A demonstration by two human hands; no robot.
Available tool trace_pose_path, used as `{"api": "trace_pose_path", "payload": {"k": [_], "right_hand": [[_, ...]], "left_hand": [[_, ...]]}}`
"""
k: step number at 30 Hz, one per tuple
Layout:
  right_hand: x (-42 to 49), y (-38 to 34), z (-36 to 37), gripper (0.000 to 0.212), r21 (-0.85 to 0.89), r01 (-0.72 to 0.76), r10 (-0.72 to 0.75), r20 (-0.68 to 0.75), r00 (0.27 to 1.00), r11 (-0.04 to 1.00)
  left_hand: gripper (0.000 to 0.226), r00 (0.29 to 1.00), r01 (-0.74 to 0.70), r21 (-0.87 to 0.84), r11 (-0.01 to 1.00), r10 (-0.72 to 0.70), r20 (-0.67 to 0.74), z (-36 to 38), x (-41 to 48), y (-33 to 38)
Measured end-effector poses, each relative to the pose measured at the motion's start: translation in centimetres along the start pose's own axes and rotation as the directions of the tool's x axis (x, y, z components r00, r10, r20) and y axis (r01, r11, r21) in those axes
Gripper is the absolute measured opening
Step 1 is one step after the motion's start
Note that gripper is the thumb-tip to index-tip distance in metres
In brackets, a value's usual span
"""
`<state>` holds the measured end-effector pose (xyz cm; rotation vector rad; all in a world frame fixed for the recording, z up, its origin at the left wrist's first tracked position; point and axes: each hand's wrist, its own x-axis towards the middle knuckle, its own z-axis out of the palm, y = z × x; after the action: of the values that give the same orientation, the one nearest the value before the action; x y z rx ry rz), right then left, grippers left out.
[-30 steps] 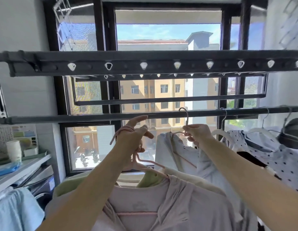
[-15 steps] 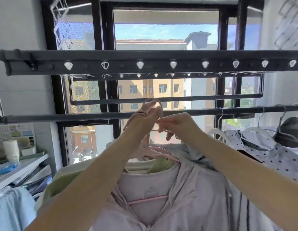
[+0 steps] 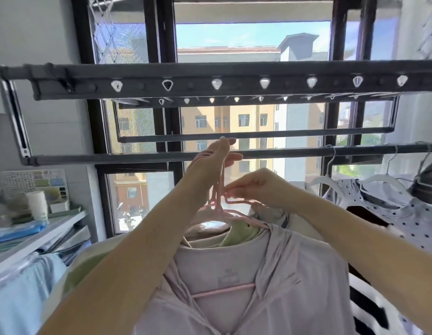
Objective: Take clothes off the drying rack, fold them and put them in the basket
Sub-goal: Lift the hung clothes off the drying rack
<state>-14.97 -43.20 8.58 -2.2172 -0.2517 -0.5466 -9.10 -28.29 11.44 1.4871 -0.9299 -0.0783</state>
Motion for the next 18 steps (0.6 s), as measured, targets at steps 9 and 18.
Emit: {"api": "trace_pose_path", "payload": {"k": [9,18], "right_hand": [[-3.8,4.3,-6.1,0.02,-0.192,-0.181,0.136,-0.223,0.965,0.965],[-8.1,10.0,-13.8,0.025,-0.145,-0.502,0.324,-0.607,0.725,0.852]], "left_hand": [[0.035,0.994,0.015,-0.019,1.0,-0.013,0.104,1.1,-0.6,-0.6],[0.018,0.988,0.036,-0.035,0.999,-0.03,0.154,3.4,1.2,-3.0]]}}
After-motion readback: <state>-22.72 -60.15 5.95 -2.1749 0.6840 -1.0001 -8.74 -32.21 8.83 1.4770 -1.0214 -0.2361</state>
